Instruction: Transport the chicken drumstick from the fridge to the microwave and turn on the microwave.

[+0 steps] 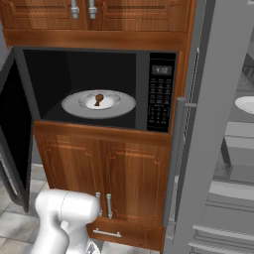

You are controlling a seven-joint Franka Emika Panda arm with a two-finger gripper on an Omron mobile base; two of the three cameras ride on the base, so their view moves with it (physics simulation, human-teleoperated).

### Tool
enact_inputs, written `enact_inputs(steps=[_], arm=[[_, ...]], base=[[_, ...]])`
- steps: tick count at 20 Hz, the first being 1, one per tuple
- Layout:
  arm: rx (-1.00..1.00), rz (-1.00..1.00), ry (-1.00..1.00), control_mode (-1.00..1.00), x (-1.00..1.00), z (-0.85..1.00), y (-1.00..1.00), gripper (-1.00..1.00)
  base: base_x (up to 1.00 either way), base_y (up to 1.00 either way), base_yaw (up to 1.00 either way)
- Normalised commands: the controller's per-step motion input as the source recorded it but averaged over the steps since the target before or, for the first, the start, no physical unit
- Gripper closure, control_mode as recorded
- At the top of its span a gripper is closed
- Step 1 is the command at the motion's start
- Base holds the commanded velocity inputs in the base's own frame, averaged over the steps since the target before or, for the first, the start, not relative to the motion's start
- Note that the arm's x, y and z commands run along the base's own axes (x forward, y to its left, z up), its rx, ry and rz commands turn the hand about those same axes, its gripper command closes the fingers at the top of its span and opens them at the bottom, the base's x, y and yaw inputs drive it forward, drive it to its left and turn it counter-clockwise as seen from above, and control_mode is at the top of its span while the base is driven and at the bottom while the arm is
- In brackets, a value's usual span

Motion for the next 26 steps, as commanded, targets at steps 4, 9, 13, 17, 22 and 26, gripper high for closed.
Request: enact_inputs(steps=[4, 9, 13, 17, 22, 26], arm=[[0.02, 0.0, -0.06, -1.0, 0.32, -0.12, -0.5, -1.0], [0.0, 0.0, -0.09, -1.0, 0.38, -0.16, -0.48, -1.0], [0.0, 0.0, -0.09, -1.0, 0.49, -0.21, -0.35, -1.0], [0.0, 0.03, -0.06, -1.0, 0.56, -0.2, -0.37, -1.0], [0.0, 0.1, -0.04, -1.0, 0.62, -0.19, -0.35, -1.0], [0.02, 0.11, -0.01, -1.0, 0.68, -0.16, -0.33, -1.0]], base=[[0.0, 0.0, 0.0], [0.0, 0.0, 0.0], [0.0, 0.0, 0.0], [0.0, 0.0, 0.0], [0.0, 0.0, 0.0], [0.0, 0.0, 0.0]])
